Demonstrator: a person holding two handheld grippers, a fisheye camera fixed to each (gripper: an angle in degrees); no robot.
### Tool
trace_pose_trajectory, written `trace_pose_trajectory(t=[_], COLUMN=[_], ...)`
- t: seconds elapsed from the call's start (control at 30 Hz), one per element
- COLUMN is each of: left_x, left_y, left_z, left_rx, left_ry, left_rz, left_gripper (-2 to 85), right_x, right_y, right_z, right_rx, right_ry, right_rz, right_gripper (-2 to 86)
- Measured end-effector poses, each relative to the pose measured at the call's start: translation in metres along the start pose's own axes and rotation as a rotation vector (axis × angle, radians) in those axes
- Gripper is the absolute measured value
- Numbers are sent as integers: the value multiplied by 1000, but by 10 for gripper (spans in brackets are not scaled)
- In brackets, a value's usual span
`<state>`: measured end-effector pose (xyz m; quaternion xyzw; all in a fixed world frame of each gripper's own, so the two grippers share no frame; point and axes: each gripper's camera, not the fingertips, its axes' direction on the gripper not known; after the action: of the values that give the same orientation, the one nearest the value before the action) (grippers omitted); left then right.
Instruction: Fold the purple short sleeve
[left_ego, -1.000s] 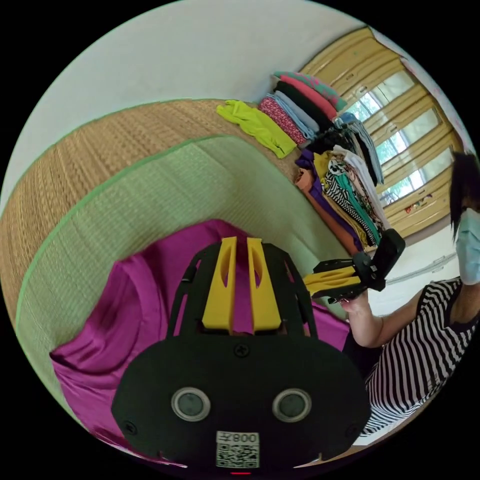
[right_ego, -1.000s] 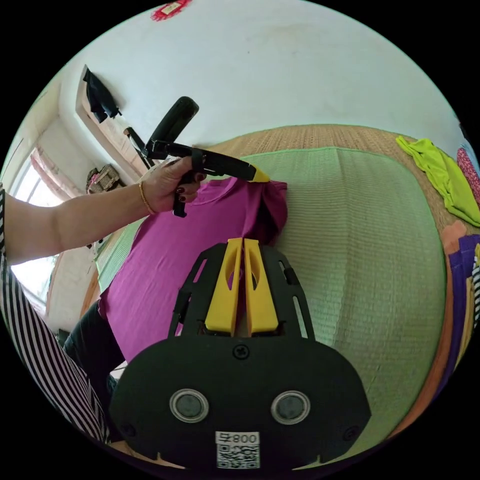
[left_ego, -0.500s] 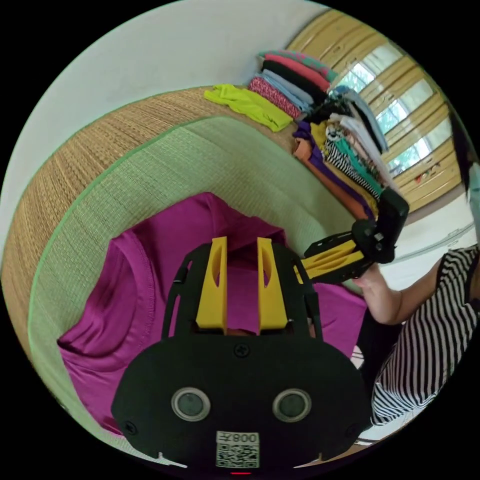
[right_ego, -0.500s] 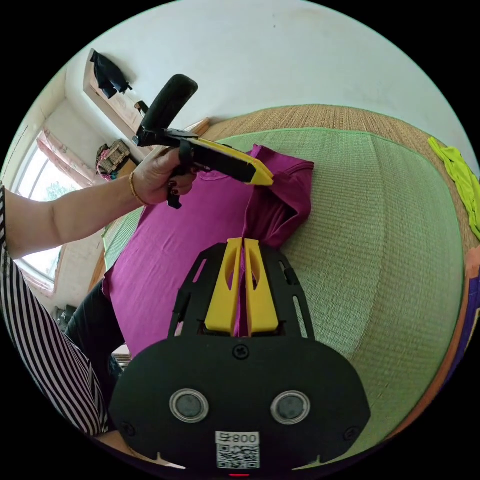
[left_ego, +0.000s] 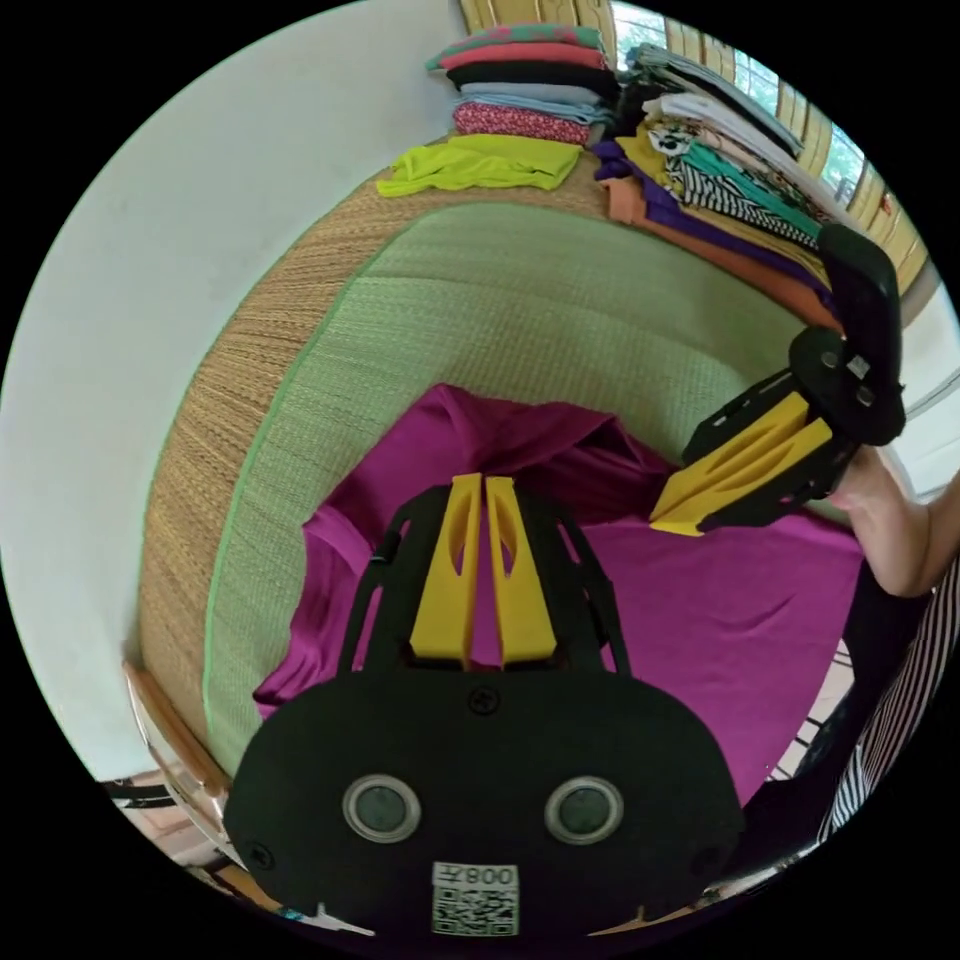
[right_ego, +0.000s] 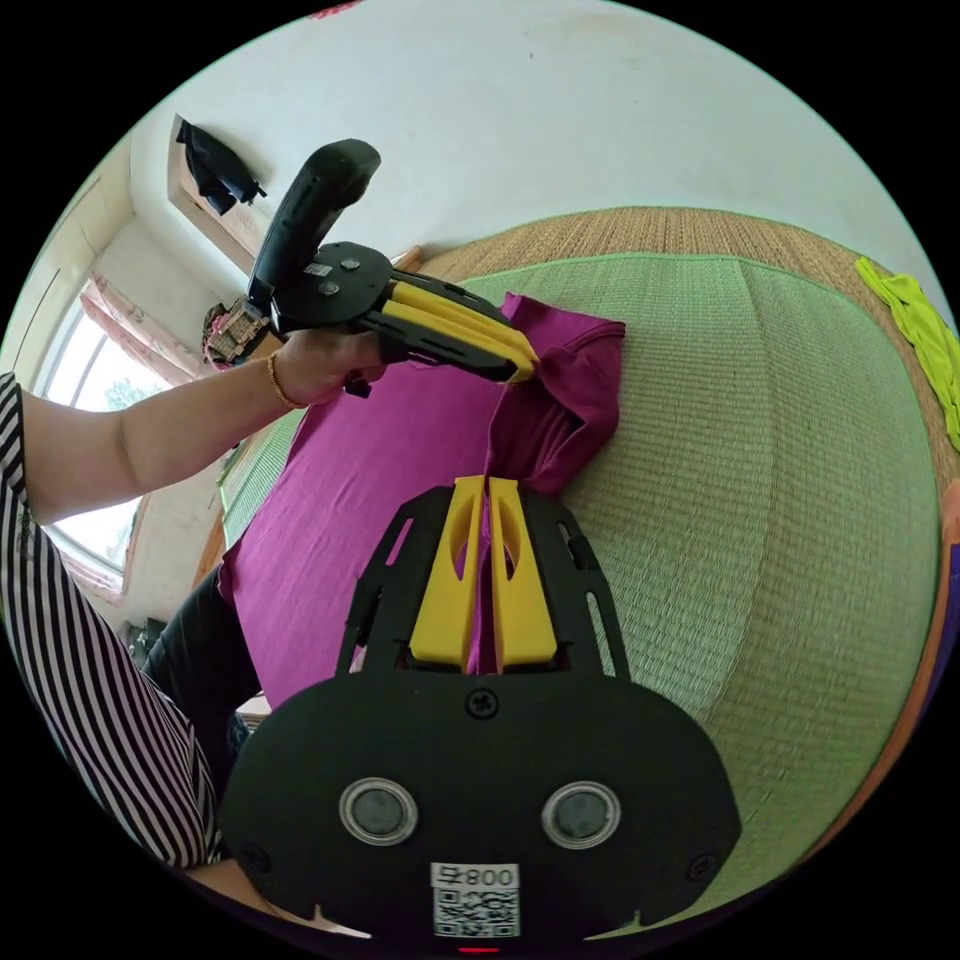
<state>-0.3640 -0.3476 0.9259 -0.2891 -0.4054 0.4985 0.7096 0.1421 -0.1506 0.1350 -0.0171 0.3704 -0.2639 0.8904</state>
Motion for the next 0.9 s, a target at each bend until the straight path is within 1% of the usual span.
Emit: trace_pose_trajectory(t=[0.1,0.17,0.27,0.37,0.5,0.57,0.6,0.7,0.77,0.9], left_x=[-16,-38,-61,-70,-66,-63,-63,-68,-68,-50], left_y=[5,15,30,40,43,45,46,59,69,67], left_z=[-11,-12,-3,2,-2,-8,-10,-27,-45,-63], left_rx=[66,104,109,112,118,111,115,153,206,207], left_ry=[53,143,227,288,303,283,283,305,309,247], left_rz=[-93,-207,-327,-378,-367,-360,-362,-399,-406,-363], left_gripper=[9,6,4,4,5,7,8,15,18,17], right_x=[2,2,0,-3,-2,0,0,-5,-10,-8], right_y=[-1,-1,-4,-6,-6,-8,-11,-17,-20,-22], right_z=[0,0,2,-1,-10,-1,10,31,35,40], right_rx=[4,0,-22,-8,88,70,27,-65,-76,-66], right_ry=[-14,-34,-91,-96,-24,-21,-13,75,107,123], right_rz=[-8,-22,-68,-87,-47,-31,-25,-15,-30,0], right_gripper=[5,4,2,1,1,1,1,1,0,0])
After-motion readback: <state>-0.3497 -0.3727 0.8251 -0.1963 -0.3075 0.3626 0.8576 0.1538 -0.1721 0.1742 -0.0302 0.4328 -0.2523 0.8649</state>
